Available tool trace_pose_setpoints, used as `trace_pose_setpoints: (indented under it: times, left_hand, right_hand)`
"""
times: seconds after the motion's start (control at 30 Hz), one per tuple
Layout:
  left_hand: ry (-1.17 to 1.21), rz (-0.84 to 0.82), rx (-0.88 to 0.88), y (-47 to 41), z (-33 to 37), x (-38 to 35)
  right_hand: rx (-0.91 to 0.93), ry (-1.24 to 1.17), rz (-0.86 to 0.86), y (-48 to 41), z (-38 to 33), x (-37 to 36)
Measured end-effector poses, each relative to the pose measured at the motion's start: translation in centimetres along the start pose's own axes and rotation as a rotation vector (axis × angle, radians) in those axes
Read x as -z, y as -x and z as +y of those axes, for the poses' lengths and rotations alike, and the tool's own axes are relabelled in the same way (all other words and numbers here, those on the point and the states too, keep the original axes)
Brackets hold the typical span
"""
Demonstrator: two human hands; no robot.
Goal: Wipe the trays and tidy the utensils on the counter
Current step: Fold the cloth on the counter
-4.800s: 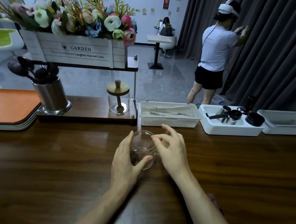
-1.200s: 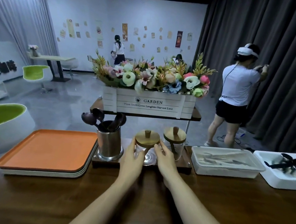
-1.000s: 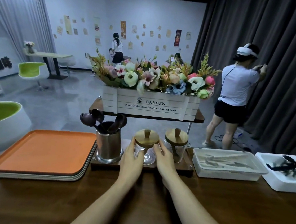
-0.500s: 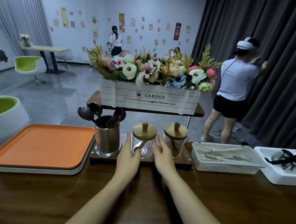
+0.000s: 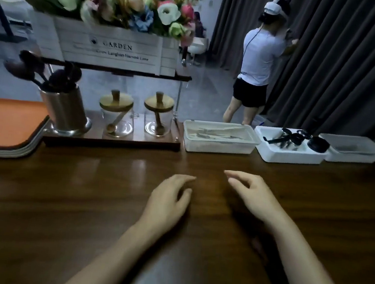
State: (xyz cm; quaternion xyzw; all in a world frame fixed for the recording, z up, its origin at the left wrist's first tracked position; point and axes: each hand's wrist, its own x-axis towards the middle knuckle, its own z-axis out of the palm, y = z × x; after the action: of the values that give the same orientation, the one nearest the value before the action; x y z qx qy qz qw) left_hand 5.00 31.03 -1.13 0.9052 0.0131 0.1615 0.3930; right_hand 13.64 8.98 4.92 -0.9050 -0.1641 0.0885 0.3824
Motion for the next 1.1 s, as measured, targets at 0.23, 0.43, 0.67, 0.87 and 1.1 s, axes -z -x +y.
trace_pose_setpoints:
  times: [0.23, 0.43, 0.67, 0.87, 1.1]
  left_hand:
    - [-0.109, -0.169, 0.047, 2.3, 8.4, -9.6]
    - [-0.194, -0.099, 0.136, 4.4, 12.9, -13.6]
    - [-0.133, -0.157, 0.291, 4.9, 14.7, -13.2]
    - [0.155, 0.017, 0.228, 5.0, 15.4, -11.5]
    - [0.164, -0.045, 0.127, 2.8, 15.7, -8.9]
  right_hand:
    - [0.073, 0.122, -0.157, 3.8, 10.5, 7.1]
    - [0.079, 0.126, -0.321, 5.6, 15.6, 10.0]
    - [0.183, 0.107, -0.407, 4.7, 15.0, 8.1]
    - [0.294, -0.298, -0.412, 4.4, 12.2, 9.2]
    - [0.379, -0.483, -0.326, 3.6, 9.0, 12.0]
